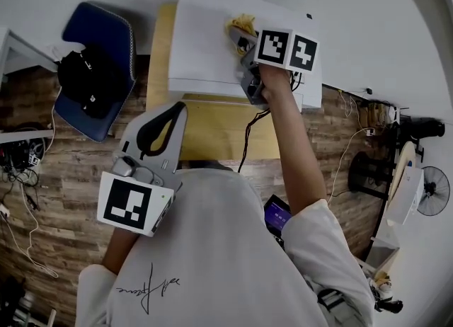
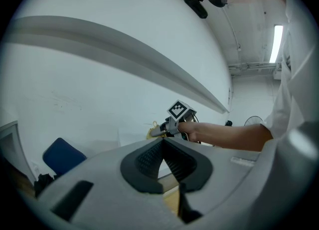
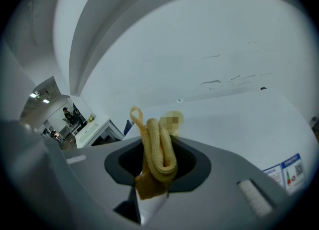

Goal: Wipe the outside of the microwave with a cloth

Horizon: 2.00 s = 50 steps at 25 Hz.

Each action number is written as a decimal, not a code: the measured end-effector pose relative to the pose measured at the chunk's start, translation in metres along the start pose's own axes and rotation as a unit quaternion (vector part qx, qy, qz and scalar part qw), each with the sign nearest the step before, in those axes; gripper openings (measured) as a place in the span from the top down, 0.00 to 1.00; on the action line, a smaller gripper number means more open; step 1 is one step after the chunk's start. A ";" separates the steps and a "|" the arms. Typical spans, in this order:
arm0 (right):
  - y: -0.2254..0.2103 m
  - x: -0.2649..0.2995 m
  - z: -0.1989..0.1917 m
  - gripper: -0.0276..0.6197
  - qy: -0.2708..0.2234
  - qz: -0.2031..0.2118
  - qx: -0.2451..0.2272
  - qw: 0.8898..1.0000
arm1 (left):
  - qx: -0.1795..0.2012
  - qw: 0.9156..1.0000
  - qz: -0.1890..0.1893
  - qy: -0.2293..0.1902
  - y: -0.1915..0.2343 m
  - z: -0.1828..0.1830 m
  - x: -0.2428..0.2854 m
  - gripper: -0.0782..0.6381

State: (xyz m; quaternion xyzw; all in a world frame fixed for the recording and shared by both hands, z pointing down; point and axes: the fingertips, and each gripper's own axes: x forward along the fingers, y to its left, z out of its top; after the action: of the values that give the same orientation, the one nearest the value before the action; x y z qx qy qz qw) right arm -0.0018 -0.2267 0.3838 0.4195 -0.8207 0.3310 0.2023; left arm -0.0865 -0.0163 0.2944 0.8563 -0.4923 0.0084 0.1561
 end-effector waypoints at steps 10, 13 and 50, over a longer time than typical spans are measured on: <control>0.055 0.040 -0.003 0.77 0.020 0.042 -0.029 0.999 | -0.011 0.999 0.030 -0.005 0.022 -0.003 -0.019 0.90; 0.070 0.048 -0.003 0.77 0.024 0.053 -0.037 0.998 | -0.013 0.999 0.040 -0.005 0.027 -0.004 -0.025 0.90; -0.063 -0.105 0.012 0.77 -0.081 0.015 0.030 0.996 | 0.030 0.998 -0.042 0.019 -0.049 -0.008 0.039 0.90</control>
State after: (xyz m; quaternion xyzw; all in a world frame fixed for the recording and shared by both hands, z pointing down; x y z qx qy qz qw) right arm 0.1089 -0.2044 0.3347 0.4385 -0.8303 0.3236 0.1168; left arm -0.0240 -0.0239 0.2958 0.8802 -0.4522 0.0330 0.1404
